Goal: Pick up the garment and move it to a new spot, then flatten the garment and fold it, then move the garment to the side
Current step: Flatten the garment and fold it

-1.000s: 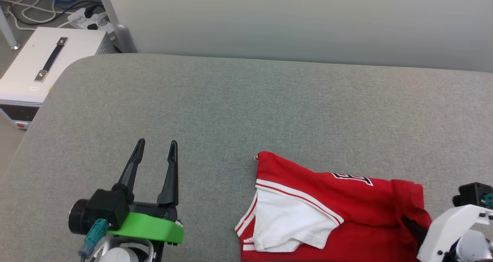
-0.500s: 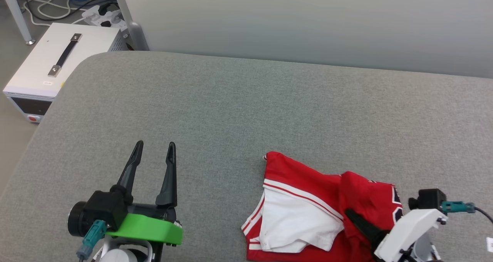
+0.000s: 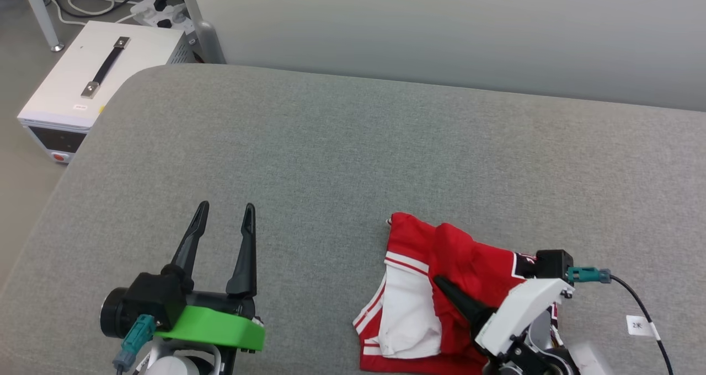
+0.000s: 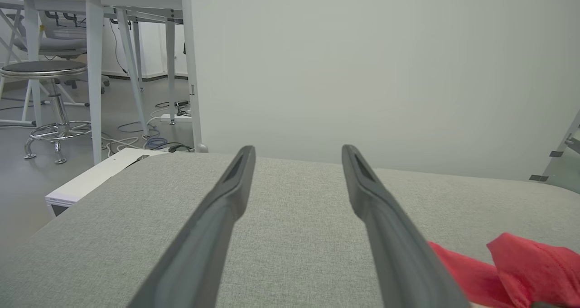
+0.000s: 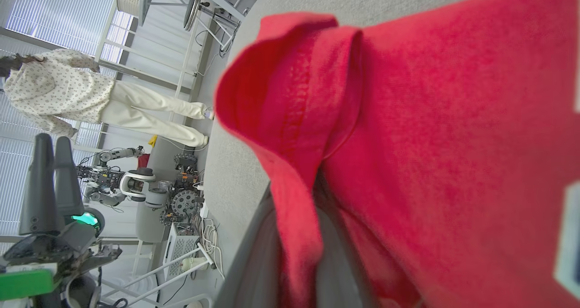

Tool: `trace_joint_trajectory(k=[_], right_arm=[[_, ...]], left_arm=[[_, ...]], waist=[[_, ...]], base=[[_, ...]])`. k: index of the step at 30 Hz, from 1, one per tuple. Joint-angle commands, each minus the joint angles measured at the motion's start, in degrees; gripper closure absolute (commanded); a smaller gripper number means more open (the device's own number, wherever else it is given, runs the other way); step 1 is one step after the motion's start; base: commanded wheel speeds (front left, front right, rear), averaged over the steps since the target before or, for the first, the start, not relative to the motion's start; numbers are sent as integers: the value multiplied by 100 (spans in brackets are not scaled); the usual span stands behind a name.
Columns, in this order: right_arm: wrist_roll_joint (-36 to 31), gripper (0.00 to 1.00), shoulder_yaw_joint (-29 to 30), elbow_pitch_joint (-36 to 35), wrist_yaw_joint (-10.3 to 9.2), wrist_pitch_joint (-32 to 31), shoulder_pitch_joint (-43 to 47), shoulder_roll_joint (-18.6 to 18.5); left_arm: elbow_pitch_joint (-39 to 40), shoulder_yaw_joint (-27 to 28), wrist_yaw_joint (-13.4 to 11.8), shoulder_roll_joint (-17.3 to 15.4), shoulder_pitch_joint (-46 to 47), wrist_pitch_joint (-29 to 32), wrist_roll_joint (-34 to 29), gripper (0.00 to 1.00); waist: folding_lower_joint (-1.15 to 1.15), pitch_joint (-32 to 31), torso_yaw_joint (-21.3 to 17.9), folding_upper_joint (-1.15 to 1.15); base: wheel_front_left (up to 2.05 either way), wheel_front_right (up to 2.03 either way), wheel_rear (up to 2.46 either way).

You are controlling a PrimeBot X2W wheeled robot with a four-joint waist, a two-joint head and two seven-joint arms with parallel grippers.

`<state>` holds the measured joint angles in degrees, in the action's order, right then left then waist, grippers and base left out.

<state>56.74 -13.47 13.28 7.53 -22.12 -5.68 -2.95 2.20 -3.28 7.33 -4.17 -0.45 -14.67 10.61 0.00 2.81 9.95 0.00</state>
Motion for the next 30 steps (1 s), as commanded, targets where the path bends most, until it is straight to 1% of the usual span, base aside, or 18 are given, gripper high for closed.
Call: trace_joint_trajectory(k=[1,8,9,10,11,17,22,25,26,28,30], right_arm=[[81,100,-90,122,-4,114,-173,7],[88,100,-398,858,-4,439,-580,7],[75,87,-428,965,-4,482,-626,7],[77,49,-461,1028,-4,513,-659,7],[106,0,-511,1084,-4,540,-693,7],[353,0,-916,1004,-4,528,-793,7],[972,0,-1254,642,-4,398,-793,7],[1189,0,-1247,534,-4,404,-895,7],[1119,0,-1179,533,-4,432,-963,7],[740,0,-954,553,-4,493,-1106,7],[69,0,-635,506,-4,563,-1252,-1]], left_arm=[[-13,-10,15,-20,32,-33,52,0],[-42,-48,15,2,66,-33,43,0],[-51,-47,15,4,63,-33,43,0],[-58,-43,15,5,59,-33,43,0],[-68,-34,15,7,51,-33,44,0],[-112,7,15,-13,-19,-33,45,0],[-121,-2,15,-44,-62,-33,50,0],[-114,-9,15,-71,-106,-33,58,0],[-109,-11,15,-75,-121,-33,61,0],[-97,-12,15,-75,-145,-33,82,0],[-82,-16,15,-75,-160,-33,106,0]], waist=[[0,42,42,0],[0,104,140,0],[0,99,149,0],[0,92,154,0],[0,78,156,0],[0,-75,103,0],[0,-215,22,0],[0,-292,-48,0],[0,-312,-76,0],[0,-330,-133,0],[0,-319,-198,0]], base=[[0,0,0],[0,0,0],[0,0,0],[0,0,0],[0,0,0],[0,0,0],[0,0,0],[0,0,0],[0,0,0],[0,0,0],[0,0,0]])
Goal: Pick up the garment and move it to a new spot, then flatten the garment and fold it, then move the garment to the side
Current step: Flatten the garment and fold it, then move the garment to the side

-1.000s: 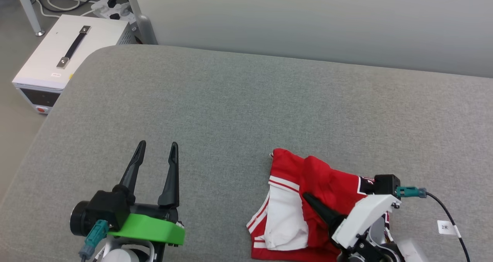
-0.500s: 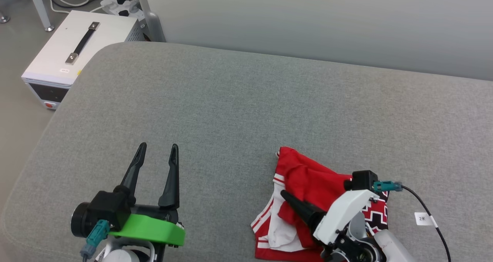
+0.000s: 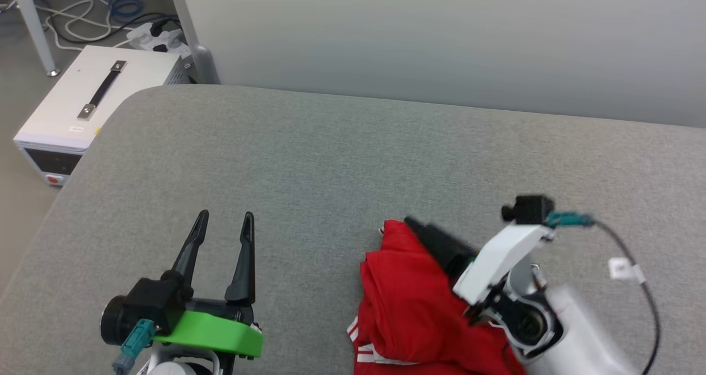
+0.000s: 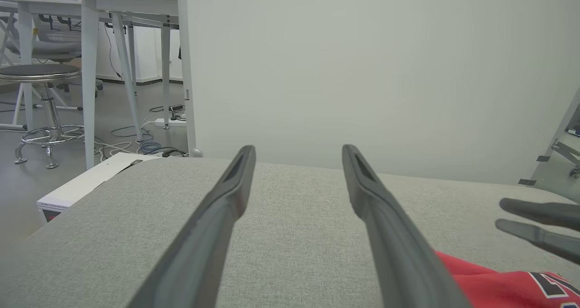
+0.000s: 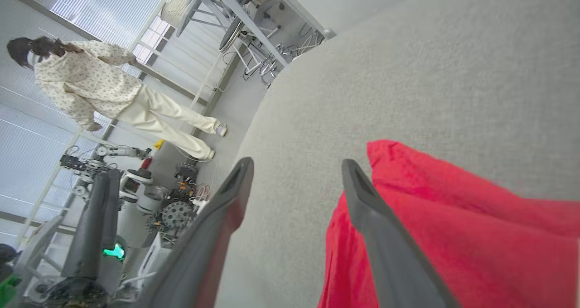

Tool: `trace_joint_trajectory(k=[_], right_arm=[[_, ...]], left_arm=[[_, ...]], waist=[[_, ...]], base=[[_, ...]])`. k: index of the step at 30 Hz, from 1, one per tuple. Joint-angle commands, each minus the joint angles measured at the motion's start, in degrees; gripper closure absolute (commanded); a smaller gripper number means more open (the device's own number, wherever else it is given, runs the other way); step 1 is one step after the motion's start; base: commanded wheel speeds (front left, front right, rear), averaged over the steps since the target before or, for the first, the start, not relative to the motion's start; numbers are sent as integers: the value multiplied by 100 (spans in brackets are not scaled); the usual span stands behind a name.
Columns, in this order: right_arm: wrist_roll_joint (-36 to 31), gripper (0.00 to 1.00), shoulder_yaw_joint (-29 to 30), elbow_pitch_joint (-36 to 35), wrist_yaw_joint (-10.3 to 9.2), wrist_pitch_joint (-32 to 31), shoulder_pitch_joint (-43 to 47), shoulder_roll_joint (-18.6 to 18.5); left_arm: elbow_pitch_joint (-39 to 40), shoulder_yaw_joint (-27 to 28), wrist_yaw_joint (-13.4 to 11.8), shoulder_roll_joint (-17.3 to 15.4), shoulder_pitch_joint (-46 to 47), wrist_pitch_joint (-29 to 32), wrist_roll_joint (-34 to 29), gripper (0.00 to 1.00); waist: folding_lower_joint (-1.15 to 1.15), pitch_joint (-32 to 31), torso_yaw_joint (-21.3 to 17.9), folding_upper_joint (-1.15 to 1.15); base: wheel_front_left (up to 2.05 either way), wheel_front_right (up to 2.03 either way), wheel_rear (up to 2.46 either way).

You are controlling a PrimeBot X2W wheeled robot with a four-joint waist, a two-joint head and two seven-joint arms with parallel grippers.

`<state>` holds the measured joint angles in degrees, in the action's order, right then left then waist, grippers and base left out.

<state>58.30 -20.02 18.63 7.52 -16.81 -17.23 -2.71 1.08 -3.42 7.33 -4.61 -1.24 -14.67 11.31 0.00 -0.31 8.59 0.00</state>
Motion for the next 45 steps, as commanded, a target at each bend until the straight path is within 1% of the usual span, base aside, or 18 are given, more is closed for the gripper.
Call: trace_joint_trajectory(k=[1,2,5,7,11,14,19,24,28,34,45], right_arm=[[-561,0,158,-156,-3,61,-168,-79],[-931,0,259,-281,-3,77,-198,-144],[-2241,0,520,-805,-3,187,-176,-541],[-2811,0,732,-1121,-3,303,-61,-749],[-3642,0,1129,-1651,-3,717,222,-1159],[-4002,0,1509,-1866,-3,1135,523,-1277],[-4340,0,2009,-2089,-3,1873,1036,-1206],[-4576,0,2340,-2187,-3,2584,1516,-863],[-4698,0,2488,-2172,-3,2907,1777,-541],[-4799,0,2530,-2059,-3,3054,1896,-306],[-4821,0,2473,-1914,-3,3081,1791,-284]], left_arm=[[34,-13,15,-29,-78,-33,50,0],[35,-19,15,-27,-72,-33,69,0],[38,-53,15,-29,-35,-33,102,0],[44,-59,15,-20,-3,-33,135,0],[43,-79,15,2,62,-33,196,0],[28,-117,15,15,96,-33,223,0],[-5,-178,15,40,100,-33,277,0],[-64,-228,15,54,84,-33,329,0],[-139,-267,15,63,77,-33,441,0],[-207,-380,15,18,80,-33,369,0],[-272,-434,15,20,154,-33,377,0]], waist=[[0,8,-90,0],[0,22,-120,0],[0,84,-211,0],[0,134,-265,0],[0,252,-375,0],[0,324,-428,0],[0,411,-500,0],[0,448,-549,0],[0,440,-564,0],[0,440,-563,0],[0,450,-504,0]], base=[[0,0,0],[0,0,0],[0,0,0],[0,0,0],[0,0,0],[0,0,0],[0,0,0],[0,0,0],[0,0,0],[0,0,0],[0,0,0]])
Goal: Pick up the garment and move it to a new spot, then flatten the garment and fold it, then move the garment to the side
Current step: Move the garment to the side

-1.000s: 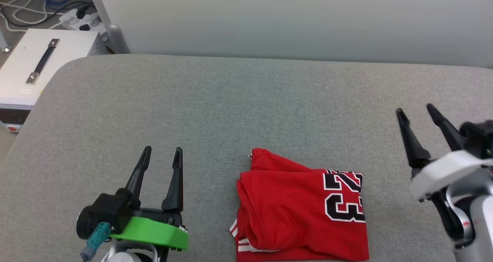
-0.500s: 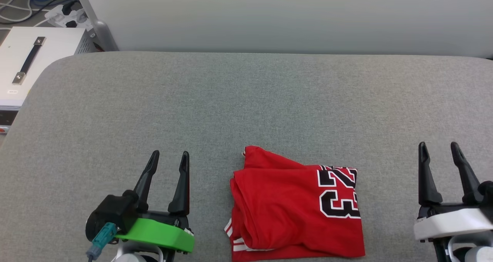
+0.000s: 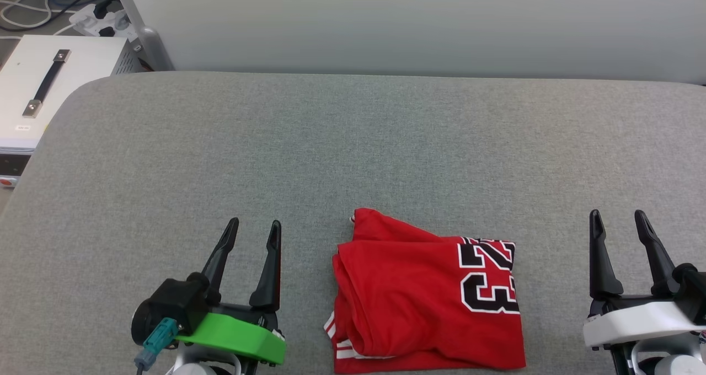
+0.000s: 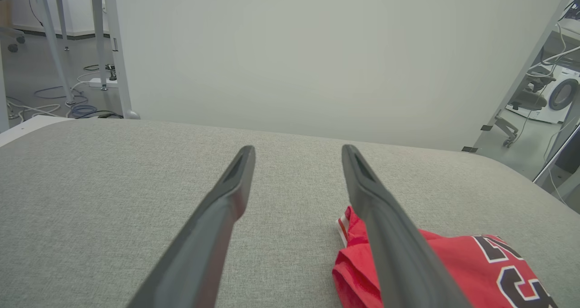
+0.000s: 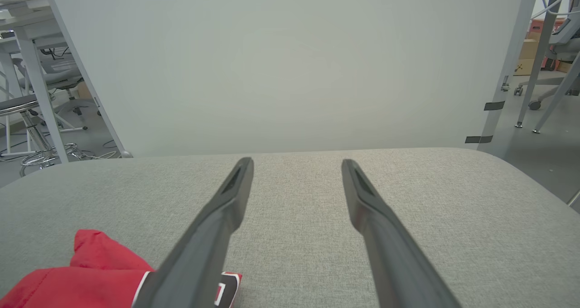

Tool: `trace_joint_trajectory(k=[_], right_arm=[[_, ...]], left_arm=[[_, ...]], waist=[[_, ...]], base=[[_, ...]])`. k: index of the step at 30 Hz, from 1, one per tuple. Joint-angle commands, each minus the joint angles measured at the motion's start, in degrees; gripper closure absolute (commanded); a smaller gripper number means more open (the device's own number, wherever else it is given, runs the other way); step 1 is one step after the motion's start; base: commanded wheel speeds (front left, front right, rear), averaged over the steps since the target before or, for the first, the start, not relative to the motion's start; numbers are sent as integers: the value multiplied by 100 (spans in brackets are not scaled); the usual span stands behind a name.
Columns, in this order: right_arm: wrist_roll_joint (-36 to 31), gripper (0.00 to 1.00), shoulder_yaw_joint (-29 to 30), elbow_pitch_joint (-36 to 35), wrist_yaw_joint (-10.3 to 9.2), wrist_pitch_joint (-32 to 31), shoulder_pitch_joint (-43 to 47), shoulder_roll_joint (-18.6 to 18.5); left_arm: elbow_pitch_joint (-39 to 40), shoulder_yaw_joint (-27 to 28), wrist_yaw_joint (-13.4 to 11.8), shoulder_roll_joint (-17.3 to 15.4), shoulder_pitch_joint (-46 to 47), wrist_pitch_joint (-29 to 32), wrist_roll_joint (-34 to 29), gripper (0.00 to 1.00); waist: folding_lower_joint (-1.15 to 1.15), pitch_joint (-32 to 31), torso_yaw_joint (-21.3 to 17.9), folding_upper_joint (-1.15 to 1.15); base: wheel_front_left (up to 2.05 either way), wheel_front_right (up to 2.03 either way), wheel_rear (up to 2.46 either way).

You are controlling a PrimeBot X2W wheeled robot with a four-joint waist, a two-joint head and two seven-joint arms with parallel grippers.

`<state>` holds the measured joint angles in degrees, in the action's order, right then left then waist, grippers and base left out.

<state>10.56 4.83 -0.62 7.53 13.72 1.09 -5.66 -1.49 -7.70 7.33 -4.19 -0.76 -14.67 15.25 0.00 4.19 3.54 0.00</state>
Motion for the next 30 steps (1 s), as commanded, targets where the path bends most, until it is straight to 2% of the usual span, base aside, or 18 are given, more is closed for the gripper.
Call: trace_joint_trajectory(k=[1,7,11,16,21,24,26,30], right_arm=[[-47,0,-15,19,-4,26,-46,10],[5,0,-41,51,-4,-80,-60,-3],[256,0,-215,-39,-4,-813,-78,-93],[637,0,-488,-490,-4,-2820,-134,-330],[1170,0,-486,-983,-4,-5120,-146,-230],[1118,0,-383,-1198,-4,-6263,-187,-224],[1032,0,-307,-1282,-4,-6726,-249,-154],[845,0,-267,-1252,-4,-7247,-362,-5]], left_arm=[[-16,-6,15,-19,105,-33,-18,0],[-18,-3,15,-8,100,-33,-23,0],[-6,-23,15,-4,129,-33,-33,0],[20,-18,15,8,153,-33,-59,0],[6,-78,15,18,203,-33,-83,0],[-2,-135,15,26,263,-33,-91,0],[-6,-165,15,31,309,-33,-97,0],[-4,-200,15,43,385,-33,-110,0]], waist=[[0,0,3,0],[0,9,3,0],[0,55,11,0],[0,137,23,0],[0,244,75,0],[0,315,160,0],[0,372,227,0],[0,489,362,0]], base=[[0,0,0],[0,0,0],[0,0,0],[0,0,0],[0,0,0],[0,0,0],[0,0,0],[0,0,0]])
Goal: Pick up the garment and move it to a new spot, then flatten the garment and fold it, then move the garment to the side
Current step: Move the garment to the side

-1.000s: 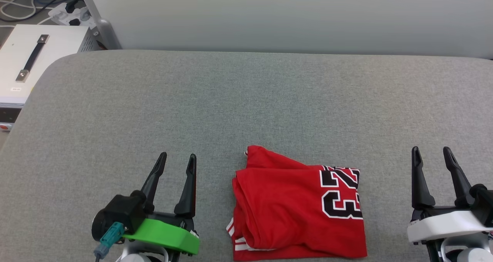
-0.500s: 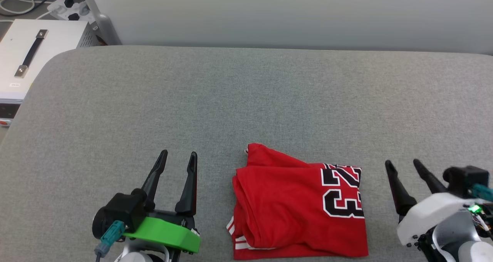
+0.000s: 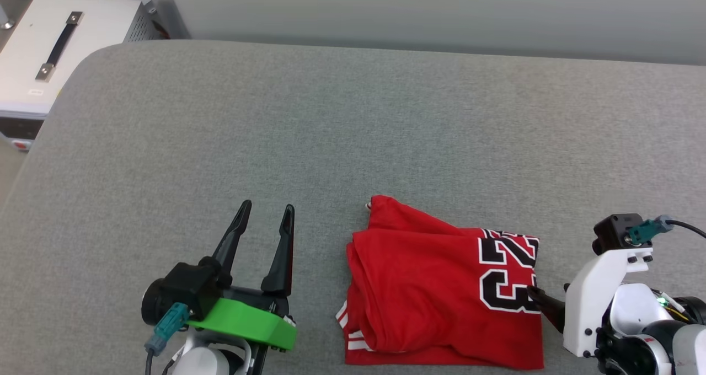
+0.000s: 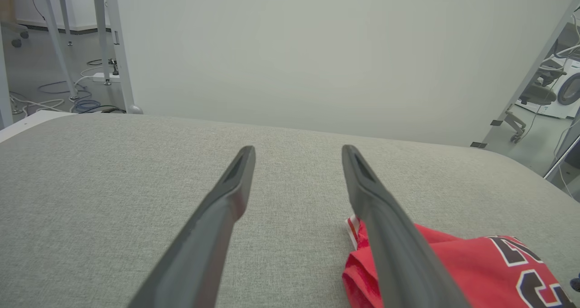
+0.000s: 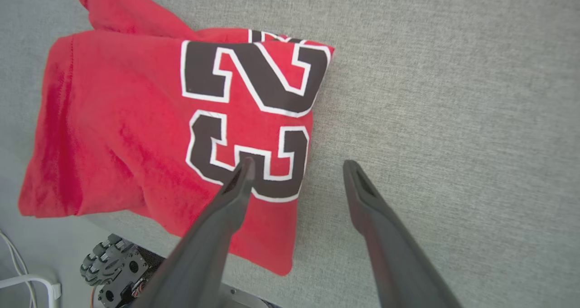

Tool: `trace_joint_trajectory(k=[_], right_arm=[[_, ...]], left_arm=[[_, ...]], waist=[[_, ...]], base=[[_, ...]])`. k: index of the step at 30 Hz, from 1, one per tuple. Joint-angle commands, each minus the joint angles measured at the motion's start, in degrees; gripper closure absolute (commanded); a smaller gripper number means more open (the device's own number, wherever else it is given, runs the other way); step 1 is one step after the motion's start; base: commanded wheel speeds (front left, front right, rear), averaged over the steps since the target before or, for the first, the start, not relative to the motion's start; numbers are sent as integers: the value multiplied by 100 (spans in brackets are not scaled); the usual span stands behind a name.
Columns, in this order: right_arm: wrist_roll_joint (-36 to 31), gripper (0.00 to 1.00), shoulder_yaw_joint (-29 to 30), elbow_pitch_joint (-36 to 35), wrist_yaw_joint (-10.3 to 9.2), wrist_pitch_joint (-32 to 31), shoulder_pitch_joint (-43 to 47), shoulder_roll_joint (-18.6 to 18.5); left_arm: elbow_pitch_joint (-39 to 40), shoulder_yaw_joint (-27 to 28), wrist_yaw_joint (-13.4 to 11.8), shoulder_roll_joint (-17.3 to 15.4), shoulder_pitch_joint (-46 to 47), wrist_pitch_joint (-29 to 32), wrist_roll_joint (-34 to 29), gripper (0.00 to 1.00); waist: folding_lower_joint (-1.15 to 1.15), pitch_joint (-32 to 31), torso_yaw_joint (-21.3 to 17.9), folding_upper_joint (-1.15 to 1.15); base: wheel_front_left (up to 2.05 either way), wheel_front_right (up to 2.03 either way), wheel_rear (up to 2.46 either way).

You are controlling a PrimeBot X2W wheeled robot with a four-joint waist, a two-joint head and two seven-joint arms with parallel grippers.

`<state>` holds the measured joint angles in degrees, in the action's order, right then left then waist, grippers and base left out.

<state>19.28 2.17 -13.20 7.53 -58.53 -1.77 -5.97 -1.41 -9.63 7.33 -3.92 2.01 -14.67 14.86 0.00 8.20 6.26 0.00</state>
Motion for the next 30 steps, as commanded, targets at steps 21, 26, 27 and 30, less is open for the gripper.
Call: trace_joint_trajectory(k=[21,26,27,30], right_arm=[[-403,0,-379,1361,-4,119,-227,246],[-370,100,-547,1619,-4,274,-235,168],[-349,100,-572,1631,-4,344,-253,141],[-344,100,-684,1597,-4,556,-337,-1]], left_arm=[[-24,-68,15,54,281,-33,-121,0],[-38,-66,15,56,280,-33,-117,0],[-43,-65,15,56,278,-33,-116,0],[-55,-54,15,52,269,-33,-118,0]], waist=[[0,397,435,0],[0,371,404,0],[0,358,391,0],[0,310,343,0]], base=[[0,0,0],[0,0,0],[0,0,0],[0,0,0]])
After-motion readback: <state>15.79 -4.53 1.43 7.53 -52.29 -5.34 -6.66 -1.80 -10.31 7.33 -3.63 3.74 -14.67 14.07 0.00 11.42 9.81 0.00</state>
